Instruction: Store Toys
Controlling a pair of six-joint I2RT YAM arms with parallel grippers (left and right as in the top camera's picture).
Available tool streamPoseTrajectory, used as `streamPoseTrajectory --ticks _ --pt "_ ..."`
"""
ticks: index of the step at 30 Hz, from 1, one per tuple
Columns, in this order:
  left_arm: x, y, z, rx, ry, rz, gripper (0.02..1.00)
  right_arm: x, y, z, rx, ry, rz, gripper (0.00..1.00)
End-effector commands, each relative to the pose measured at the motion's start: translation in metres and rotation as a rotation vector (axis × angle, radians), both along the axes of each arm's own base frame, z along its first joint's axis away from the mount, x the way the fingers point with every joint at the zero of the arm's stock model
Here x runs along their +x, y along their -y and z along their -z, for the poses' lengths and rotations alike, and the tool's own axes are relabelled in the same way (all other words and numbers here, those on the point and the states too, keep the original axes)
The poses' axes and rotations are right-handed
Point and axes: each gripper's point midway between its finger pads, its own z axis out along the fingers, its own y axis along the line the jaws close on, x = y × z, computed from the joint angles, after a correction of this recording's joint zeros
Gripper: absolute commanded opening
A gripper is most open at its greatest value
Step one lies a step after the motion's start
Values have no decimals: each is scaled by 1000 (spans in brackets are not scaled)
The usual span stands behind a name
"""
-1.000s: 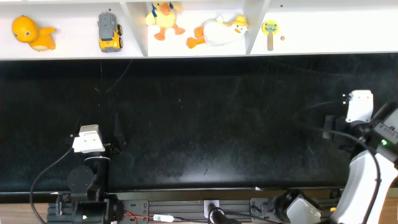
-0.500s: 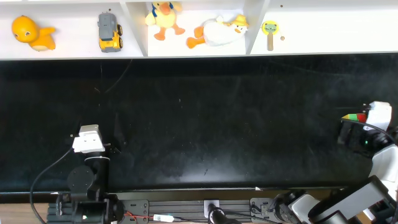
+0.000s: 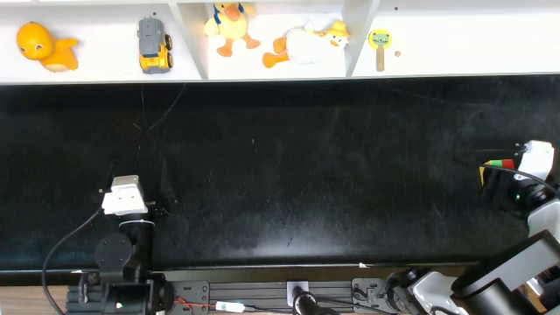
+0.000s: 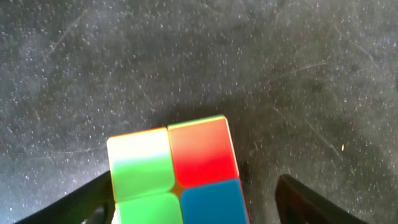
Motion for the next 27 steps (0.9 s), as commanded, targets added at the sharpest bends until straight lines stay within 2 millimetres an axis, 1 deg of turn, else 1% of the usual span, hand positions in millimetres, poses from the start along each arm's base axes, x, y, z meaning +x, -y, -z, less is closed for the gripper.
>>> streamPoseTrajectory --ticks 1,9,13,16,20,23,27 --pt "0 4 -2 -15 9 16 998 7 -4 -3 27 34 -3 700" --pt "0 4 -2 -15 9 16 998 5 -4 -2 34 25 8 581" --pt "0 4 -1 -15 9 16 998 6 -4 -8 39 39 33 520" --pt "0 4 -2 -15 9 16 998 11 -7 -19 32 64 44 489" --pt "0 4 -2 -15 9 16 998 22 -18 -39 16 107 33 487" --pt "0 4 -2 -15 9 16 996 38 -32 -57 10 145 14 494" --pt "0 4 -2 -15 9 16 998 68 -47 -84 9 184 -12 503"
